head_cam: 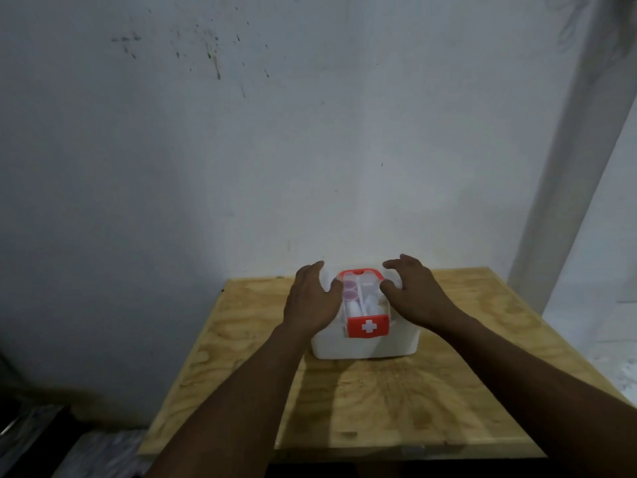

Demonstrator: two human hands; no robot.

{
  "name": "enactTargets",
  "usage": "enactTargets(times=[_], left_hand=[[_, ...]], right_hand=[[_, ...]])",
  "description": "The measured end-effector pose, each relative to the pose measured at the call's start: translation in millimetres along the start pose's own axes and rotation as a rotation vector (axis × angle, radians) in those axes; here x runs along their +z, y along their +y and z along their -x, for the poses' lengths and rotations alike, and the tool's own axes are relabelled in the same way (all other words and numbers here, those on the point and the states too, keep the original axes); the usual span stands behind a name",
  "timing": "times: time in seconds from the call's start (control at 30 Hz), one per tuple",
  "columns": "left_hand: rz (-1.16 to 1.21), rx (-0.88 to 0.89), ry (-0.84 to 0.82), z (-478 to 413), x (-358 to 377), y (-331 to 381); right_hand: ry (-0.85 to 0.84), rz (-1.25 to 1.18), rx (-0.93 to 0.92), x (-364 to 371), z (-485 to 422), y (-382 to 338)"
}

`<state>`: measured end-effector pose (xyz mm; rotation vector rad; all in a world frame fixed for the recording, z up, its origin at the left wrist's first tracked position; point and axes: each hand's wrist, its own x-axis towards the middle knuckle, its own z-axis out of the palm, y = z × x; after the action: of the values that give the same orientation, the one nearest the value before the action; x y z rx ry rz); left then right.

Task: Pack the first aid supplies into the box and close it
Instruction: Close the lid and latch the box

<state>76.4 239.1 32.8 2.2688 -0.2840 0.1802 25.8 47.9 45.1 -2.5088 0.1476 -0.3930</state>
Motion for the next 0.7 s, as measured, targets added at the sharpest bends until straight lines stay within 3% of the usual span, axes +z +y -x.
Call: enactTargets(times=[0.23,0.37,0.5,0.7], left_hand=[[0.013,0.016,0.035,-8,24,9],[0.156,-0.041,0.109,-6,24,11],[0.247,-0.085,0.057,-9,20,13],[-0.033,0.127,0.125,3,25,5]], right_hand=[[0.139,0.254,-0.057,7,4,11],[0.251,0.269,-0.072,16,7,13],[0.21,0.149,-0.079,8,5,14],[0.136,0.18,-0.264,0,15,25]])
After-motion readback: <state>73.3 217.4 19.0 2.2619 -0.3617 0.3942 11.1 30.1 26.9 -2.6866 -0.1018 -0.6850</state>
